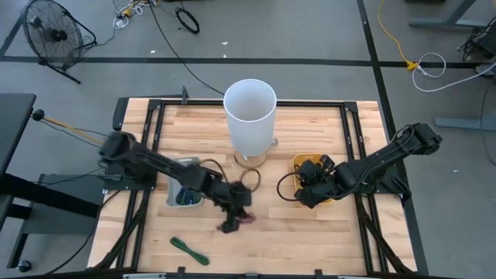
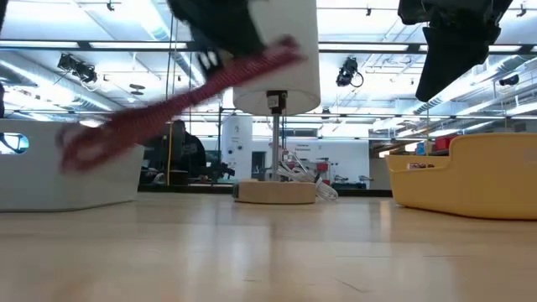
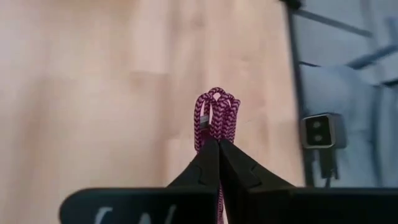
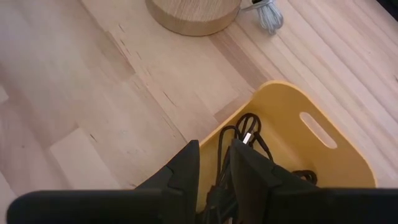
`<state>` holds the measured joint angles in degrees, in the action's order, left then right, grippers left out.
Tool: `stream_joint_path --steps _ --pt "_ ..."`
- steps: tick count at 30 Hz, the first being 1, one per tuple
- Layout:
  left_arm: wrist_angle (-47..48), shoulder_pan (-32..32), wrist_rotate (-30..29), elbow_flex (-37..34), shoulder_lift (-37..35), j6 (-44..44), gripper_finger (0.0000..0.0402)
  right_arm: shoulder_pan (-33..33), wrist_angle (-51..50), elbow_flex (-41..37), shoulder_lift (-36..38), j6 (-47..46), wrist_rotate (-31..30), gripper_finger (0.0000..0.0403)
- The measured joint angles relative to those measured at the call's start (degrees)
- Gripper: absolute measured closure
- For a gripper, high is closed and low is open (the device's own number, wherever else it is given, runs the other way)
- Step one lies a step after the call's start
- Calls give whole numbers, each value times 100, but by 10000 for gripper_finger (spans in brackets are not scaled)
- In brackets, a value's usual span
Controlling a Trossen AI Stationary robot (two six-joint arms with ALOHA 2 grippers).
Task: Pick & Place USB Port
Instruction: Put the pink patterned USB charger into the gray bin
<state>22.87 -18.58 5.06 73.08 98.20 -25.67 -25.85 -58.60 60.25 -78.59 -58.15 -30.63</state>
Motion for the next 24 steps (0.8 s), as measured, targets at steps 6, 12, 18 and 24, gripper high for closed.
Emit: stream_joint_path --steps 6,12,18,24 --pt "1741 -18 -1511 11 -1528 -371 401 0 52 0 0 0 0 311" --pt "3300 -55 -2954 -37 -2800 -1514 401 -1 104 0 0 0 1 311" --pt "5370 -252 -4110 -44 -3172 -3817 401 0 137 0 0 17 0 311" --pt "5666 -472 -4274 -44 -2887 -4770 401 -2 159 0 0 17 2 311"
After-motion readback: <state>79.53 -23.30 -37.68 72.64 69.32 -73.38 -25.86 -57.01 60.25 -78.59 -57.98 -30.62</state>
